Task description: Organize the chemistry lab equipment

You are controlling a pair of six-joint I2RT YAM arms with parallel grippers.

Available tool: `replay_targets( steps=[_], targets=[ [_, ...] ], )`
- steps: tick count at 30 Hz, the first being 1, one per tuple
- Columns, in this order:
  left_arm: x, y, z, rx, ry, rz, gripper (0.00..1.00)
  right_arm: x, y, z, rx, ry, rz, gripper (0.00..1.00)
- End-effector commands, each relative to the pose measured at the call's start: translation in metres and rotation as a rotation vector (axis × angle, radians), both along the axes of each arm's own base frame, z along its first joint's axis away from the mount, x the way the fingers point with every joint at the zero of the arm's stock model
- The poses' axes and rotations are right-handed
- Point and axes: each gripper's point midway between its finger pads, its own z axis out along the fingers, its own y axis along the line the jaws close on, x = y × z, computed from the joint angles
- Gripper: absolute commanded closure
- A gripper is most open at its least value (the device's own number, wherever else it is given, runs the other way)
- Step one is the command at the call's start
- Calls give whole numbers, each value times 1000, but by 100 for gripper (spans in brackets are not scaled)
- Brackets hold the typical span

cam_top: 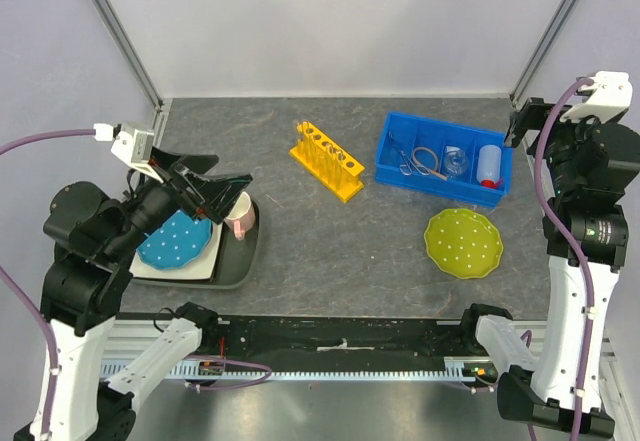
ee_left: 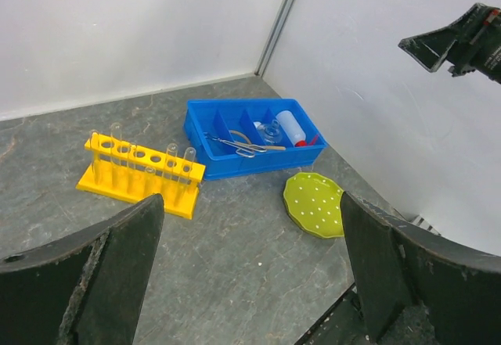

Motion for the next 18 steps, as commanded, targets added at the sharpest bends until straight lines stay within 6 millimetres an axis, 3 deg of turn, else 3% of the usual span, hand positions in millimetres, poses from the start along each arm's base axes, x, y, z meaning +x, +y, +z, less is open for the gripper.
replay_targets(
  steps=[1,18],
  targets=[
    [-16,1,0,-1,29,-29,0,-13,-13,18,52,-48,-104,2],
    [-29,13,-19,41,28,3,0,-17,-15,13,69,-45,-123,2]
  ],
)
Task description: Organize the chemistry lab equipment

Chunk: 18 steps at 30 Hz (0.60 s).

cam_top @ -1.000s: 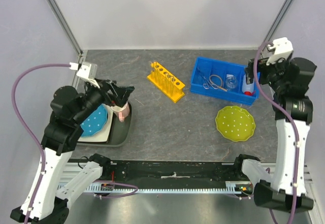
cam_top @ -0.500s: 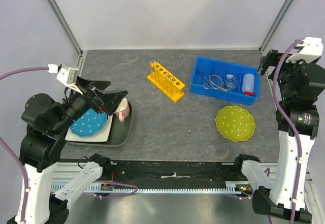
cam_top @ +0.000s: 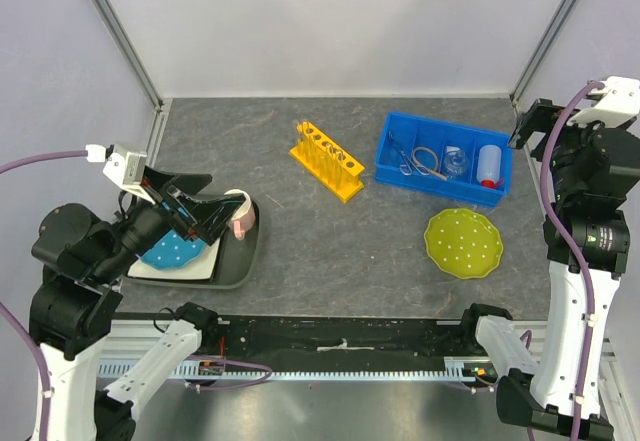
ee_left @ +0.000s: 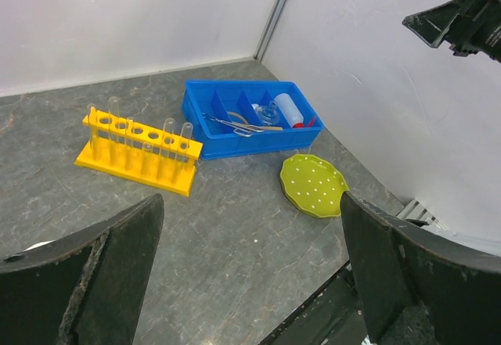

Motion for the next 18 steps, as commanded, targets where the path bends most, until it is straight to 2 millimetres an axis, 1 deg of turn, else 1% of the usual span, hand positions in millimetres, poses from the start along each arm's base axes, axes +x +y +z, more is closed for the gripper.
replay_targets(
  steps=[1,9,14,18],
  targets=[
    [1,2,-9,31,-2,8,0,-6,-3,11,13,-37,-27,2],
    [2,2,-18,47,4,8,0,-5,-2,6,28,-27,-24,2],
    [1,2,-25,50,7,4,0,-8,-2,8,18,-31,-27,2],
    [-1,3,-27,50,4,4,0,-7,-4,8,3,-25,-33,2]
  ],
)
